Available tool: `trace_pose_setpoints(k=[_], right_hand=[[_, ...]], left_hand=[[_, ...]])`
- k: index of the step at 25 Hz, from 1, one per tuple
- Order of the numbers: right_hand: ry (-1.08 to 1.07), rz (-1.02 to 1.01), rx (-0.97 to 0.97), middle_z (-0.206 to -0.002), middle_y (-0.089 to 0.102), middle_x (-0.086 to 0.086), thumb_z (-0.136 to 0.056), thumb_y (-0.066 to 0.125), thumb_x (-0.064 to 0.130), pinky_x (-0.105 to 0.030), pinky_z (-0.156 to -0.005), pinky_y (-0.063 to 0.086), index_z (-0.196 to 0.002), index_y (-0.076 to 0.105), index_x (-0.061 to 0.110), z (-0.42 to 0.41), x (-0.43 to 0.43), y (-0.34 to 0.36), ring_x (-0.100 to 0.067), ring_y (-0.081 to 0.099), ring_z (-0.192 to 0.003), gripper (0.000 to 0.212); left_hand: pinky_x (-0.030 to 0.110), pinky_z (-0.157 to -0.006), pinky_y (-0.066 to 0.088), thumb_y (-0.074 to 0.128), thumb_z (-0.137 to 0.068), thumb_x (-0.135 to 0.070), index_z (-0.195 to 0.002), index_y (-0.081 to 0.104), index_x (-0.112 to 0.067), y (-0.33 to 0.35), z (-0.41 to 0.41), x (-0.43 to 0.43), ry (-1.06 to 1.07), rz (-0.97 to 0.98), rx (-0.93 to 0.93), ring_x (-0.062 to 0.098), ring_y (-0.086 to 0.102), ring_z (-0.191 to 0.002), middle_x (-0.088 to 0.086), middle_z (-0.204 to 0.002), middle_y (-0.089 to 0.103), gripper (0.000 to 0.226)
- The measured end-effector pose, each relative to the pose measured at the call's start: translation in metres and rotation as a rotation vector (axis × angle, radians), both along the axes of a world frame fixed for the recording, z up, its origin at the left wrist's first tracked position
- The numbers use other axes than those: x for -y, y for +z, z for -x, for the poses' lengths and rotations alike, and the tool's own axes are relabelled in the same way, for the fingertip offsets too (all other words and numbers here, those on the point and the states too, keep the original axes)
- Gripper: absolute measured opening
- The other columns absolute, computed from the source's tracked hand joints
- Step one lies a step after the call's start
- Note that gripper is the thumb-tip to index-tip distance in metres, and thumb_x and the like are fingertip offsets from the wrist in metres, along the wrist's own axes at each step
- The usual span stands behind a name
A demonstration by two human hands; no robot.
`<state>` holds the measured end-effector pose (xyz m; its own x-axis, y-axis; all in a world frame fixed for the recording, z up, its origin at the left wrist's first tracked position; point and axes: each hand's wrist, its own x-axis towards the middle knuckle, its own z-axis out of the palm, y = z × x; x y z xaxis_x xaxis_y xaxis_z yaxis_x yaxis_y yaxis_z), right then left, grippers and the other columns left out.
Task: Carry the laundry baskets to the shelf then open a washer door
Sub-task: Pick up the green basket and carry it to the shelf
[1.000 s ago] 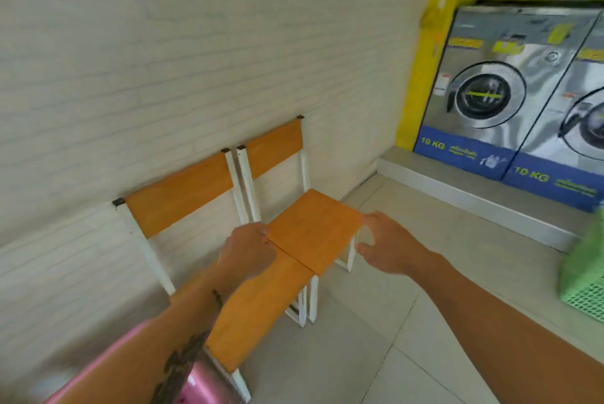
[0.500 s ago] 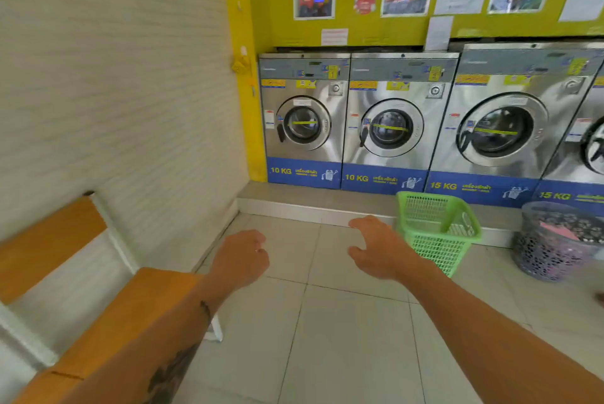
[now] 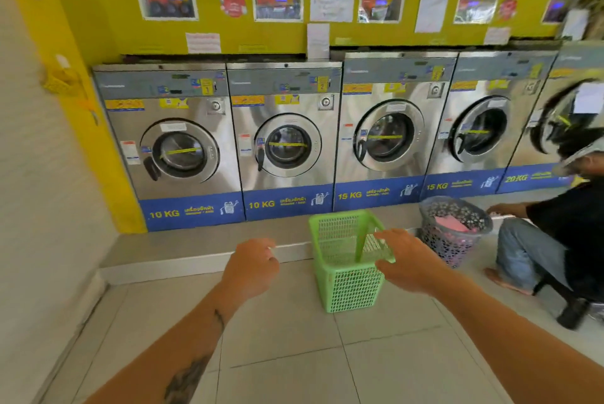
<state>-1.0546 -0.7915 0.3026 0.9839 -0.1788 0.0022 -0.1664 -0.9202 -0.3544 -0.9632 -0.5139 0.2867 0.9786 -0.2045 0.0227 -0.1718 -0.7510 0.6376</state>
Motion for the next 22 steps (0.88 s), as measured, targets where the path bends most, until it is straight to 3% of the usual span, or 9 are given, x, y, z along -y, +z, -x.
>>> trace_pose_setpoints(k=[6, 13, 16, 22], right_hand=[[-0.16, -0.016, 0.021, -0.136, 0.051, -0.011, -0.086, 0.061, 0.03, -0.037, -0.103, 0.037, -0.14, 0.045, 0.013, -0.104, 0.14, -0.015, -0.029, 0.049, -0.124, 0.059], [-0.14, -0.031, -0.065, -0.143, 0.044, -0.012, -0.087, 0.061, 0.028, -0.039, -0.106, 0.035, -0.142, 0.041, 0.015, -0.247, 0.288, -0.048, -0.031, 0.044, -0.13, 0.06], [-0.136, -0.002, -0.138, -0.144, 0.044, -0.01, -0.087, 0.059, 0.029, -0.038, -0.107, 0.034, -0.143, 0.04, 0.017, -0.304, 0.332, -0.064, -0.032, 0.043, -0.131, 0.061], [-0.115, 0.043, -0.283, -0.146, 0.043, -0.009, -0.086, 0.057, 0.029, -0.039, -0.106, 0.035, -0.144, 0.039, 0.015, -0.423, 0.392, -0.136, -0.037, 0.044, -0.129, 0.062]], left_hand=[[0.031, -0.104, 0.039, 0.052, -0.085, -0.016, -0.133, 0.056, -0.02, -0.019, -0.126, 0.129, -0.16, -0.096, -0.016, 0.022, 0.052, -0.127, 0.004, -0.138, 0.058, 0.048], [0.031, -0.099, 0.042, 0.054, -0.084, -0.026, -0.124, 0.064, -0.017, -0.05, -0.236, 0.258, -0.065, -0.113, -0.076, 0.026, 0.057, -0.12, 0.008, -0.129, 0.063, 0.042], [0.032, -0.101, 0.039, 0.056, -0.087, -0.019, -0.128, 0.059, -0.017, -0.071, -0.276, 0.292, -0.011, -0.127, -0.123, 0.026, 0.052, -0.125, 0.008, -0.134, 0.055, 0.041], [0.034, -0.104, 0.039, 0.055, -0.087, -0.031, -0.137, 0.047, -0.019, -0.146, -0.387, 0.336, 0.029, -0.152, -0.207, 0.023, 0.046, -0.13, 0.003, -0.144, 0.045, 0.052]])
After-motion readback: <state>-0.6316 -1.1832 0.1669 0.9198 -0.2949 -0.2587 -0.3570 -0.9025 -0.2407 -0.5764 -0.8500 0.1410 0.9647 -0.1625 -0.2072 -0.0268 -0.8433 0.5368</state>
